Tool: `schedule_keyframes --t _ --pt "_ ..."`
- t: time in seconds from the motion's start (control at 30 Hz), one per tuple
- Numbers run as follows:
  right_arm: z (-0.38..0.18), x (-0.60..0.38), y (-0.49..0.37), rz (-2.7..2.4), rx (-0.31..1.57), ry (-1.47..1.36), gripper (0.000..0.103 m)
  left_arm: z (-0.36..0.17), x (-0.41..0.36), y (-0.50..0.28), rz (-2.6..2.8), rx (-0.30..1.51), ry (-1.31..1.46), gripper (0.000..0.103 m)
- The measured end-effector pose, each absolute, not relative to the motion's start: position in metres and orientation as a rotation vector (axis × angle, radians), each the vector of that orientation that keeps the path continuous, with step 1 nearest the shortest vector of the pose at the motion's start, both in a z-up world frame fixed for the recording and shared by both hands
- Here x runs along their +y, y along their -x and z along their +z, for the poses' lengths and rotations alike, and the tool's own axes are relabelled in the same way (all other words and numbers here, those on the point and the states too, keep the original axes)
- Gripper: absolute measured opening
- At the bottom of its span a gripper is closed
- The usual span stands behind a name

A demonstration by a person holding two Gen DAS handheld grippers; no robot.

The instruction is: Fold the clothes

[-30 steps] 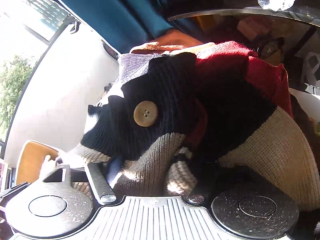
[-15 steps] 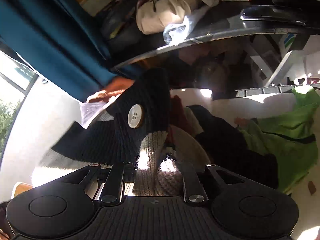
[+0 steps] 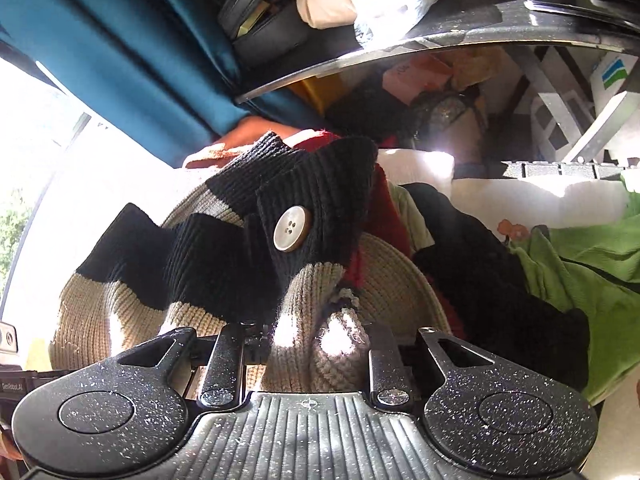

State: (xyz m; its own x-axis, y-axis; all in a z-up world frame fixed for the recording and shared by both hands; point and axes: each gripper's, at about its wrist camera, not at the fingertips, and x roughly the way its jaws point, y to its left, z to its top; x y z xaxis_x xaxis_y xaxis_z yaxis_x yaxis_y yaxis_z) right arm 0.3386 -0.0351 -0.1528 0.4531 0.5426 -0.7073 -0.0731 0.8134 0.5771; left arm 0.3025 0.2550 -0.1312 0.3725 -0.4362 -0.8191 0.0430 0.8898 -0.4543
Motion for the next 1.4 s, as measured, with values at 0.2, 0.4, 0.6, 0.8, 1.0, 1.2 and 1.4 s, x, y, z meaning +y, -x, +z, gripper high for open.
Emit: schedule_keyframes --t 0.2,0.4,0.6,0.8,1.0,1.2,1.4 --pt "-0.153 -0.008 -0.35 0.46 1.043 -0.44 0.022 -0.131 0.257 -0.304 -0.248 1.134 0.408 0.084" --pt "-0.149 -0.005 -0.358 0.495 1.013 -0.346 0.057 -0.13 0.262 -0.306 -0.177 1.108 0.389 0.055" --pt "-0.142 -0.032 -0.352 0.529 0.959 -0.297 0.102 -0.142 0.261 -0.313 -0.091 1.173 0.359 0.103" --pt "-0.176 -0.076 -0.364 0.507 0.997 -0.435 0.102 -0.15 0.272 -0.317 -0.13 1.221 0.453 0.103" --pt "-0.228 -0.077 -0.394 0.639 1.023 -0.555 0.102 -0.157 0.277 -0.317 -0.156 1.246 0.501 0.103" --pt "-0.235 -0.063 -0.399 0.794 1.074 -0.695 0.081 -0.147 0.273 -0.315 -0.229 1.297 0.457 0.103" --pt "-0.203 -0.028 -0.37 0.876 1.008 -0.494 0.084 -0.149 0.258 -0.302 -0.248 1.29 0.386 0.103"
